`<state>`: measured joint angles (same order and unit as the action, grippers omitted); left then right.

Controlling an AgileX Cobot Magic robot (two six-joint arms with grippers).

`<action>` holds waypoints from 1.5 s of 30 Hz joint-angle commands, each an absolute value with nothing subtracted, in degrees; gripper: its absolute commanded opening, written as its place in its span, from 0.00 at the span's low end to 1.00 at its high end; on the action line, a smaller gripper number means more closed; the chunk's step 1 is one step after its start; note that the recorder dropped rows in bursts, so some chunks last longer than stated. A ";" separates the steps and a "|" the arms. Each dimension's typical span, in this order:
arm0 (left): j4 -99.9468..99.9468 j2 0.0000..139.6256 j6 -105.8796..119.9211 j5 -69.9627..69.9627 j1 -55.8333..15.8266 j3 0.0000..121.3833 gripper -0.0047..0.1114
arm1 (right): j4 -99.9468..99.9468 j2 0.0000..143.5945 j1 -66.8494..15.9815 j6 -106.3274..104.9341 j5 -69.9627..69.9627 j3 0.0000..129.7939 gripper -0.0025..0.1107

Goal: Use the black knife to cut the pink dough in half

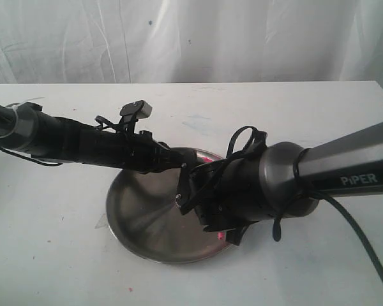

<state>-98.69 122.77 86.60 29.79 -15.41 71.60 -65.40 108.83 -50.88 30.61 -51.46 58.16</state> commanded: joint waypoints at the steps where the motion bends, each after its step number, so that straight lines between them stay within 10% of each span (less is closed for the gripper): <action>1: -99.95 123.56 87.21 28.95 -15.58 71.44 0.04 | -66.45 108.76 -50.88 30.42 -52.61 58.20 0.02; 45: -99.95 124.80 89.46 28.93 -16.21 75.34 0.04 | -64.46 109.83 -50.88 25.68 -54.15 58.20 0.02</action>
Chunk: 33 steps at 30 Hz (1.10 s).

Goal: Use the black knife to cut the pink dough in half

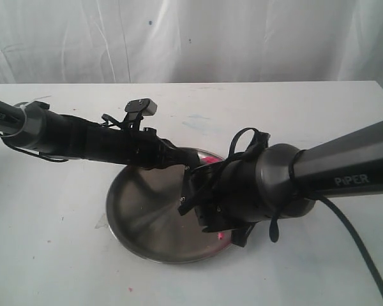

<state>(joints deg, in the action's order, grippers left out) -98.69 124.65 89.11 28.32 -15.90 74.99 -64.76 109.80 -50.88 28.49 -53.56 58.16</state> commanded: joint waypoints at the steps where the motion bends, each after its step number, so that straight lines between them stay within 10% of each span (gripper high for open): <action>1: -99.95 124.80 89.46 28.93 -16.21 75.34 0.04 | -64.36 109.83 -50.88 25.56 -54.15 58.20 0.02; 33: -93.07 119.25 86.27 25.26 -16.00 77.09 0.04 | -61.43 109.93 -50.88 23.30 -56.89 58.20 0.02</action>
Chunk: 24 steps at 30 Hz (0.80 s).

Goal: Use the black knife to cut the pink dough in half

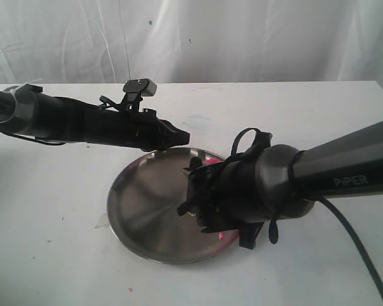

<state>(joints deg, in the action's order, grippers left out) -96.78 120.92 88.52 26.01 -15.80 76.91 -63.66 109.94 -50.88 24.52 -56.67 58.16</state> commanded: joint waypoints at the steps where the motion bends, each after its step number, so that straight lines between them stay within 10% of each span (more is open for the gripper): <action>1: -92.00 119.25 85.18 25.26 -16.00 77.09 0.04 | -61.27 110.06 -50.88 23.30 -56.73 58.20 0.02; 24: -87.77 119.35 82.28 25.23 -16.00 77.09 0.04 | -59.69 114.63 -50.88 20.81 -55.37 58.20 0.02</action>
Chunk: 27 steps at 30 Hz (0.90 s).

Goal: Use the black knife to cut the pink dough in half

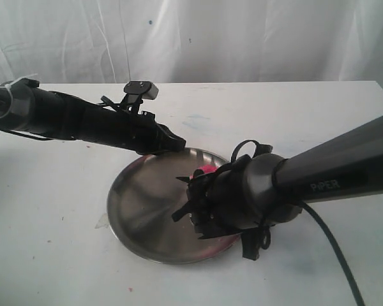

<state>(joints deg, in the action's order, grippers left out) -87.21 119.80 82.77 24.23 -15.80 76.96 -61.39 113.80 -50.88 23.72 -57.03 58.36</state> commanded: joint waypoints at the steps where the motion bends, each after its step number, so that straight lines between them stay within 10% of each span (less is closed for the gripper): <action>1: -87.77 119.35 82.28 25.23 -16.00 77.09 0.04 | -59.69 114.63 -50.88 20.81 -55.37 58.20 0.02; 27: -70.11 115.19 67.46 25.95 -12.72 76.62 0.04 | -56.19 115.06 -50.88 18.17 -60.14 60.64 0.02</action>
